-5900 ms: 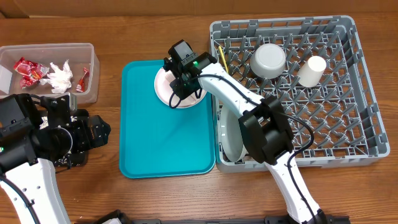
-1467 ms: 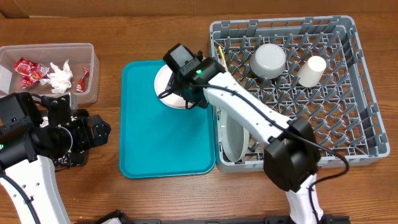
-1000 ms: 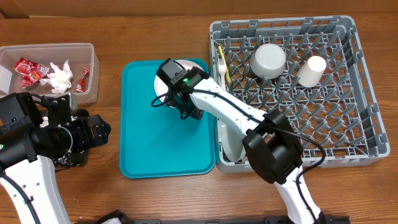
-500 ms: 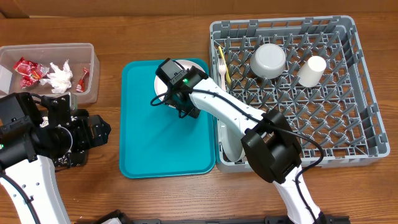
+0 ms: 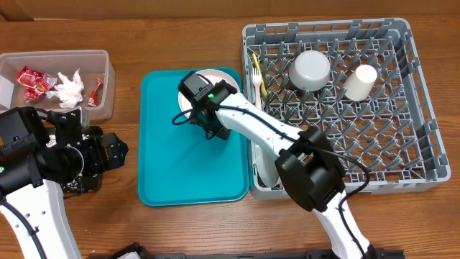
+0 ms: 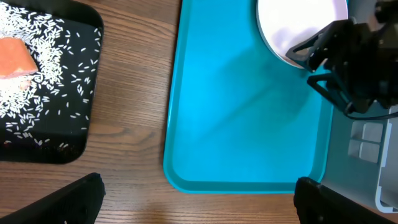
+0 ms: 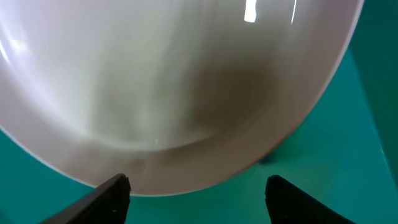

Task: Sort waste into correct bins and load items into the dishwasher rack
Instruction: 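Lower the right gripper onto the white plate's rim and grasp it, then lift the white plate and carry it right into the dish rack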

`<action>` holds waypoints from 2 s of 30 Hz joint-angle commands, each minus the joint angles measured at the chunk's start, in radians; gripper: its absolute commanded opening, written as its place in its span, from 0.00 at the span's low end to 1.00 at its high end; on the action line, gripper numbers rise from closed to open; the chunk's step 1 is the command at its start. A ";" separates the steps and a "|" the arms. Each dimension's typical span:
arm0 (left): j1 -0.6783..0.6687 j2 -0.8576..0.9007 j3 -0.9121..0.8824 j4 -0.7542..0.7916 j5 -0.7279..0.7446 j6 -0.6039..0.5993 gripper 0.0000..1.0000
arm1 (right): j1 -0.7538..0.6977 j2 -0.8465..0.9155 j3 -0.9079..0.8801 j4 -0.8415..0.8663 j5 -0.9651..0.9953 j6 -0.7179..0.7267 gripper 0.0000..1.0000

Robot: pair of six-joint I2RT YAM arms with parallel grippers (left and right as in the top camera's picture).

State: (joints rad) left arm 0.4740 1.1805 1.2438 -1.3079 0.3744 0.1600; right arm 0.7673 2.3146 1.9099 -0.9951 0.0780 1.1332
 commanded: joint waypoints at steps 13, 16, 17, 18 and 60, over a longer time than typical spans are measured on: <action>0.003 0.004 -0.007 0.004 0.010 0.008 1.00 | 0.004 0.054 -0.005 0.031 -0.013 0.009 0.44; 0.003 0.004 -0.007 0.004 0.010 0.008 1.00 | 0.005 0.054 -0.003 0.027 -0.043 -0.016 0.32; 0.003 0.004 -0.007 0.004 0.010 0.008 1.00 | 0.005 0.054 -0.003 0.023 -0.047 -0.020 0.29; 0.003 0.004 -0.007 0.005 0.010 0.008 1.00 | 0.006 0.054 -0.002 0.016 -0.050 -0.027 0.25; 0.003 0.004 -0.007 0.004 0.010 0.008 1.00 | -0.238 -0.426 0.761 -0.699 0.322 -0.551 0.04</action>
State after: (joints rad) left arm 0.4740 1.1805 1.2438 -1.3079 0.3748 0.1600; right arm 0.5365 1.9591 2.6846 -1.6947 0.3843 0.6704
